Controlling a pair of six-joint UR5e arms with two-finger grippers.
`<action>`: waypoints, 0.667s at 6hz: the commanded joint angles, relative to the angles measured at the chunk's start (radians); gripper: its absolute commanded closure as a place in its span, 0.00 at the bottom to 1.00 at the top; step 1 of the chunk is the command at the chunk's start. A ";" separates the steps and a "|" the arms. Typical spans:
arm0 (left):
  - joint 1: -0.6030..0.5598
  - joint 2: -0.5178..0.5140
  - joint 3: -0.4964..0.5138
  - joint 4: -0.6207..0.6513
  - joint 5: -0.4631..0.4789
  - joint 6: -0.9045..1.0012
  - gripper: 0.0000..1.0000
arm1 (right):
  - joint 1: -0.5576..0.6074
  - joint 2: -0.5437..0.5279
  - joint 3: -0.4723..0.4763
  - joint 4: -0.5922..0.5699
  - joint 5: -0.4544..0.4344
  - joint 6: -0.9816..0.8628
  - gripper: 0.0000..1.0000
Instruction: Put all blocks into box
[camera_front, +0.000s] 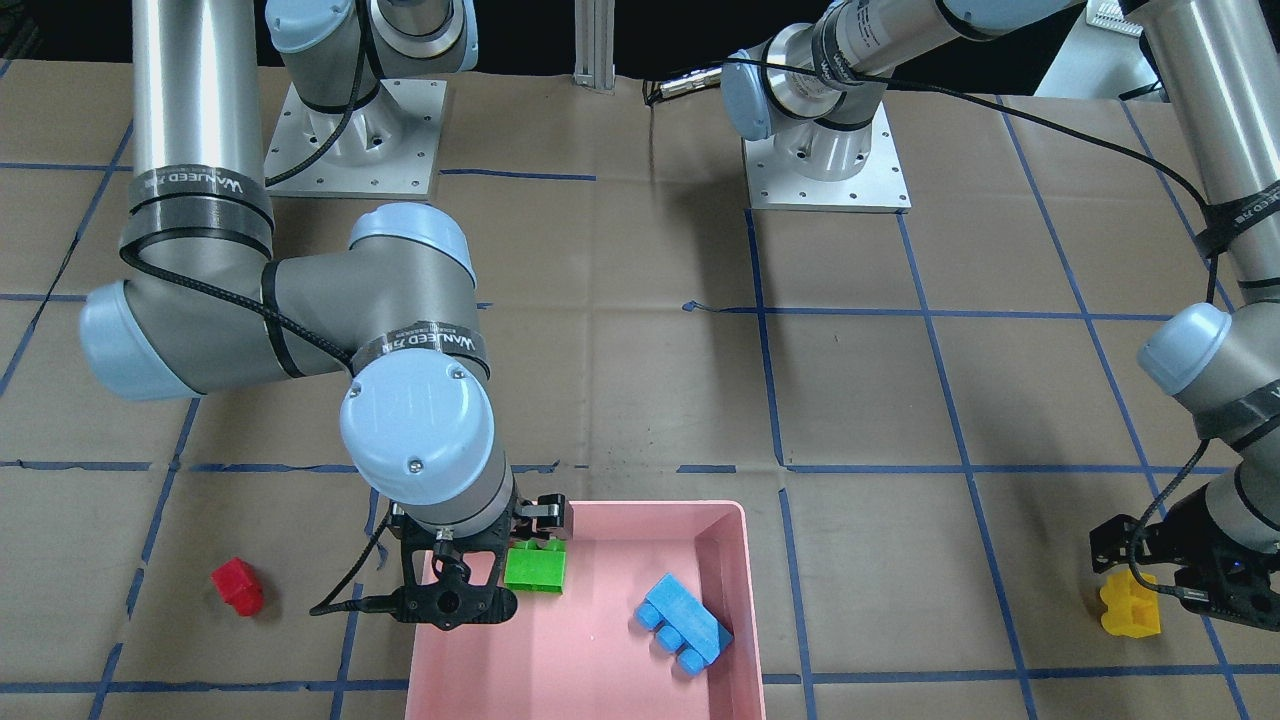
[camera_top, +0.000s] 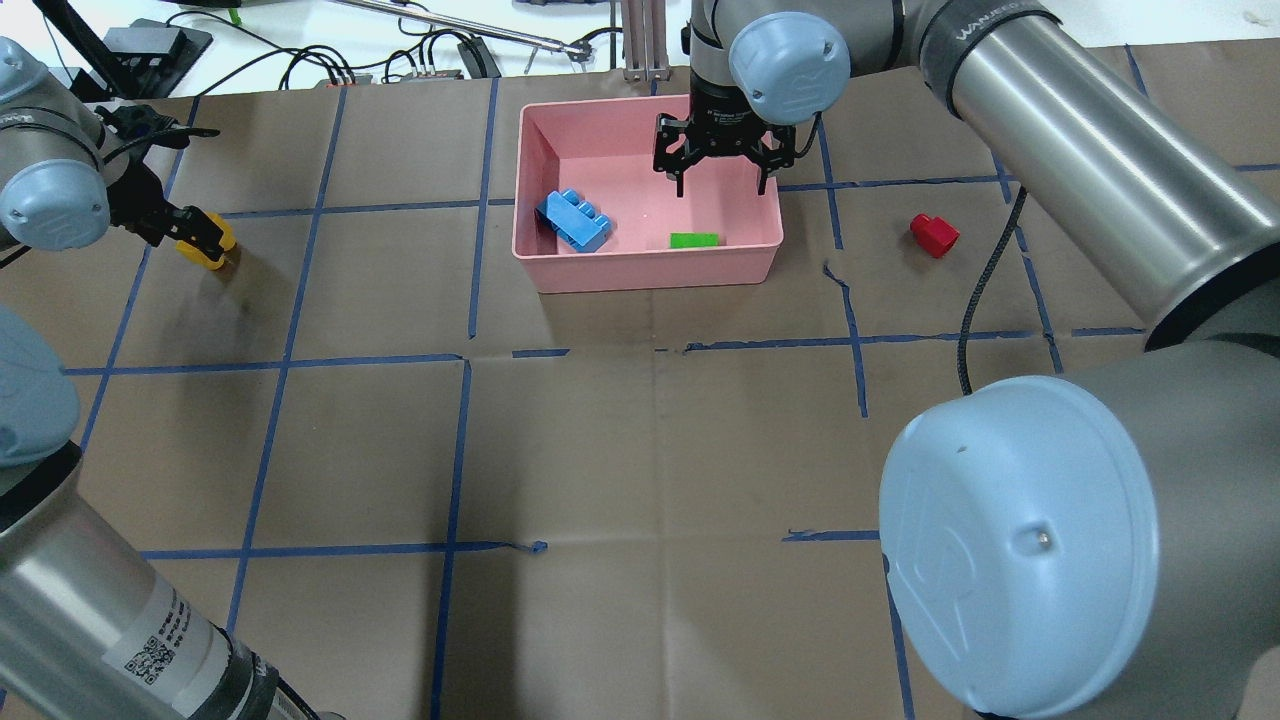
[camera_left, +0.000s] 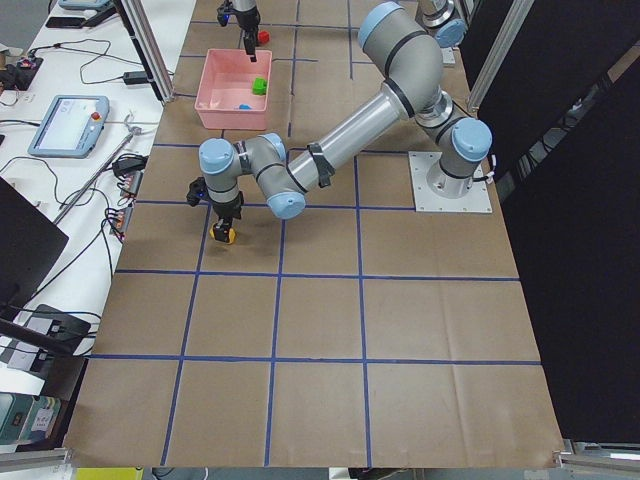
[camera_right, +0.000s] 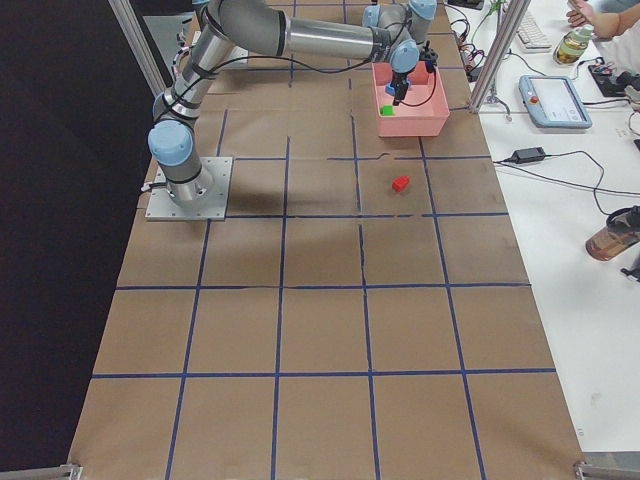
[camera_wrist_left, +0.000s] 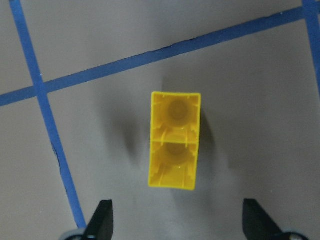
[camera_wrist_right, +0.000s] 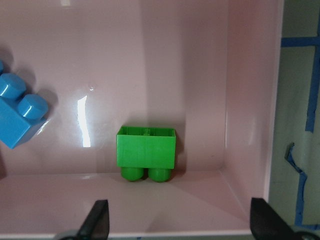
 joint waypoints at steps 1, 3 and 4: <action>-0.008 -0.053 0.014 0.089 -0.005 0.024 0.09 | -0.055 -0.114 0.013 0.143 -0.012 -0.066 0.00; -0.006 -0.070 0.011 0.102 -0.005 0.015 0.45 | -0.220 -0.113 0.050 0.136 -0.015 -0.392 0.00; -0.008 -0.070 0.004 0.101 -0.005 0.012 0.81 | -0.271 -0.098 0.091 0.081 -0.014 -0.524 0.00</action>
